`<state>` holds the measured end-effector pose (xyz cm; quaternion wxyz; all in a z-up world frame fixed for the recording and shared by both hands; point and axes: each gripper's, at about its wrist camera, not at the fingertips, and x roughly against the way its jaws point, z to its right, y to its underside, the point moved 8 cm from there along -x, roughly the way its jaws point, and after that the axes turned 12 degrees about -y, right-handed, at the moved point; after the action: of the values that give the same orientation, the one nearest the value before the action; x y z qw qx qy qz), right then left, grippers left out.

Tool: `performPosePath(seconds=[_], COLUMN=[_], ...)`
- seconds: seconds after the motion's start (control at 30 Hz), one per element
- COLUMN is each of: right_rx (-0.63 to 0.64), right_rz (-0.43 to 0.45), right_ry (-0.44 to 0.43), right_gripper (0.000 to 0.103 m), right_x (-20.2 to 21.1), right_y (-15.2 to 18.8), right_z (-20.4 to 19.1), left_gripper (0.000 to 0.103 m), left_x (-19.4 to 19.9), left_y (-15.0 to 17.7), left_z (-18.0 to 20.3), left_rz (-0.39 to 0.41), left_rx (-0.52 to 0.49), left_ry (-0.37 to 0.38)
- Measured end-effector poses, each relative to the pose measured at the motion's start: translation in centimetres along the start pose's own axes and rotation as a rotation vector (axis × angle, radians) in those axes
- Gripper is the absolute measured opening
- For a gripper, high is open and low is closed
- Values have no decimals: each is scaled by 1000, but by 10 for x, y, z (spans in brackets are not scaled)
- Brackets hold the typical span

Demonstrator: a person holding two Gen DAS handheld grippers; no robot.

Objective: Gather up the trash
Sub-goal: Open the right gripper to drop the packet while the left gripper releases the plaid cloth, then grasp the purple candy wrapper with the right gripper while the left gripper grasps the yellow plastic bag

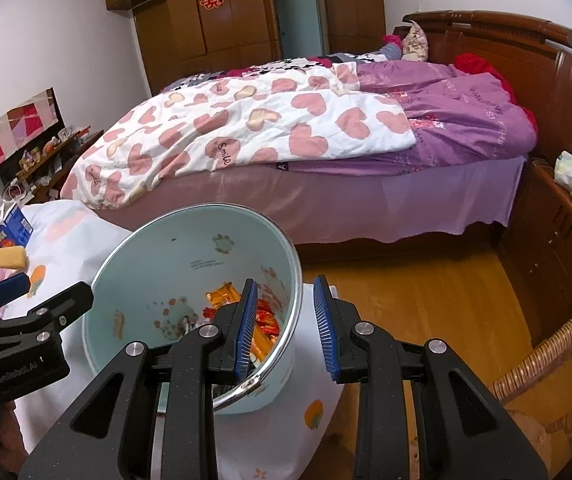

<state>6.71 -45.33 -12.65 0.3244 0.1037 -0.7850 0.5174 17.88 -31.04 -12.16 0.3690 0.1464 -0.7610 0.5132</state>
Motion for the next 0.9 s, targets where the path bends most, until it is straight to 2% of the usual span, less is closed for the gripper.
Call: performPosePath(seconds=[0.13,0.57,0.9], right_rx=[11,49,98], right_rz=[-5,-17,-48], right_ry=[-11,-50,-106], right_gripper=[30,36,37], right_x=[6,12,4], right_y=[4,17,31], right_z=[-14,-71,-121], left_gripper=[95,95,95], left_x=[10,27,28], left_y=[7,37,71], left_z=[-19,-86,-155], left_rz=[-3,-15,-57], left_rx=[30,70,149], left_ry=[-2,-75,-119])
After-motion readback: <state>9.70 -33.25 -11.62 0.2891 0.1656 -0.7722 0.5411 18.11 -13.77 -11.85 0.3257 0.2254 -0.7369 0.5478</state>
